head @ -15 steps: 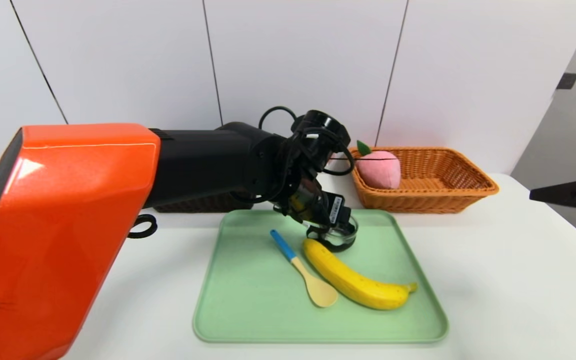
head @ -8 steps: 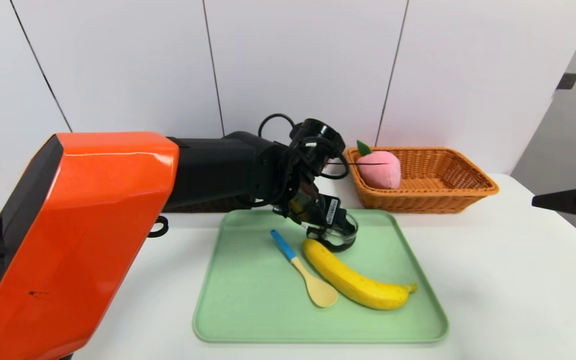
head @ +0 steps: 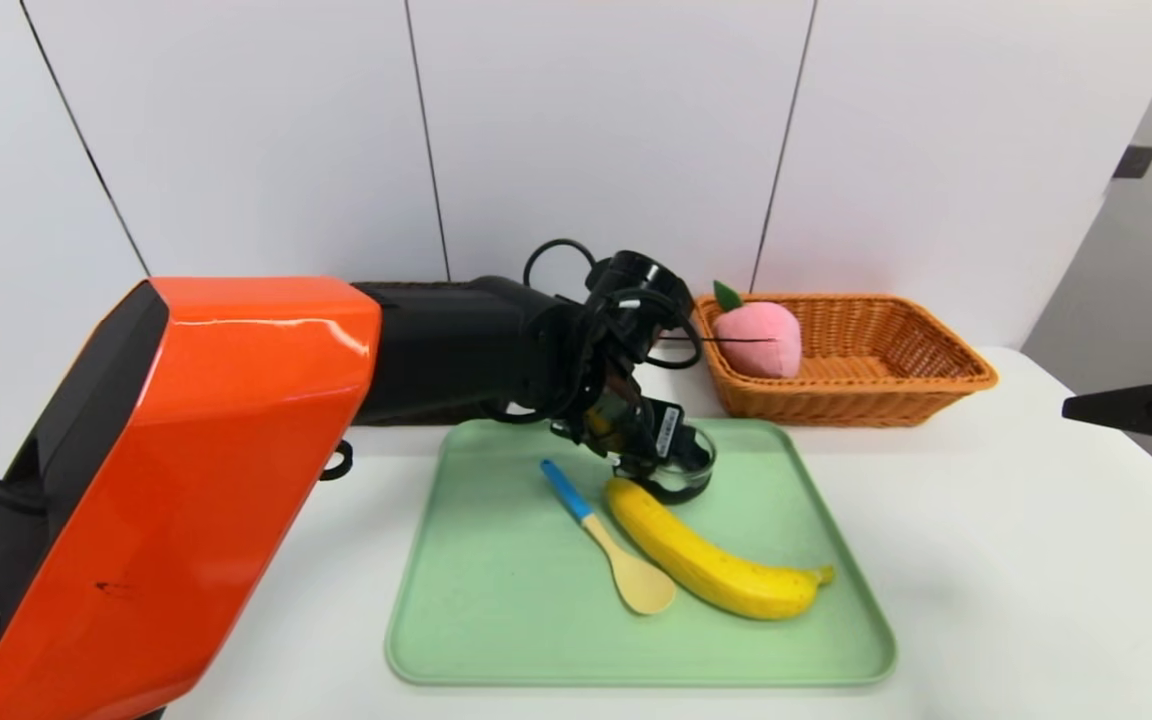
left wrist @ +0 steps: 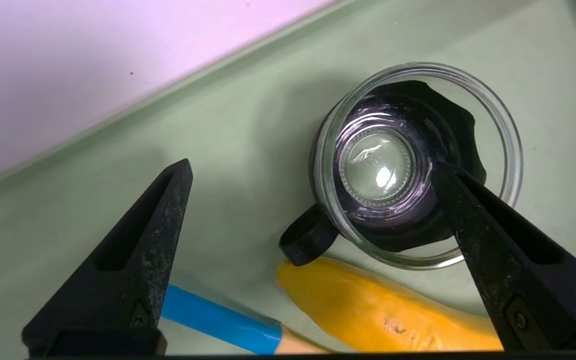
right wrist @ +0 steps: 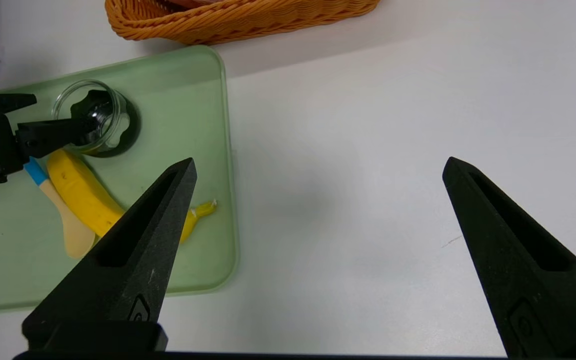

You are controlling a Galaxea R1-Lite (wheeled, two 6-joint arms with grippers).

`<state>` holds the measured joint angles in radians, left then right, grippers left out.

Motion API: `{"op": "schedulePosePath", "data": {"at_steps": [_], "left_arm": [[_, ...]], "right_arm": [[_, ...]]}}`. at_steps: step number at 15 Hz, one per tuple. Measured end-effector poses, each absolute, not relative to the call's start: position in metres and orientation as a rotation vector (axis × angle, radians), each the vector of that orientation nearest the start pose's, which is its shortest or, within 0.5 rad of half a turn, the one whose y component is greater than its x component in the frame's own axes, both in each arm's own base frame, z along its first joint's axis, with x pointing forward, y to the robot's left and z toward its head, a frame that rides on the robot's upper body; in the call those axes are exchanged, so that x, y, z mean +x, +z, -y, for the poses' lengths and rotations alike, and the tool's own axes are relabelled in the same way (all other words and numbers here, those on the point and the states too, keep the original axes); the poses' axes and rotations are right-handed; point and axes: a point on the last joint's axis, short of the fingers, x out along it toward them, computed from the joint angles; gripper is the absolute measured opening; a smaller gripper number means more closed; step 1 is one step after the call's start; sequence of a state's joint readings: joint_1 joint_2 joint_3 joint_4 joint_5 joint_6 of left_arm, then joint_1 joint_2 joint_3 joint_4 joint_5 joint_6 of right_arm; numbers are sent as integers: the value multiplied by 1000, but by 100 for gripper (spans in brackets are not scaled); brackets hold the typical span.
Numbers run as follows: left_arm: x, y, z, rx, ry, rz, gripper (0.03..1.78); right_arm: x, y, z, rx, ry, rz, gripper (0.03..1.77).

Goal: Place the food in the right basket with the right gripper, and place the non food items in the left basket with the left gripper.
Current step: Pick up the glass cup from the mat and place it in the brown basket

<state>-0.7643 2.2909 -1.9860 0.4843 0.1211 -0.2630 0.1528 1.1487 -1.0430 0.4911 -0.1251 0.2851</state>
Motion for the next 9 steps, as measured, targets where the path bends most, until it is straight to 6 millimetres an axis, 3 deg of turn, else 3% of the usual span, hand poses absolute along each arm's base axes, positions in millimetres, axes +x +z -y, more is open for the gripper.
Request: {"op": "schedulePosePath", "data": {"at_steps": [4,9], "left_arm": [[335,170,317,101,-506,-794,169],[337,170,319,90,-510,-774,99]], "right_arm": [[142,273,-20,193,-55,-591,170],[142,273,-20,193,-53,-590,170]]}}
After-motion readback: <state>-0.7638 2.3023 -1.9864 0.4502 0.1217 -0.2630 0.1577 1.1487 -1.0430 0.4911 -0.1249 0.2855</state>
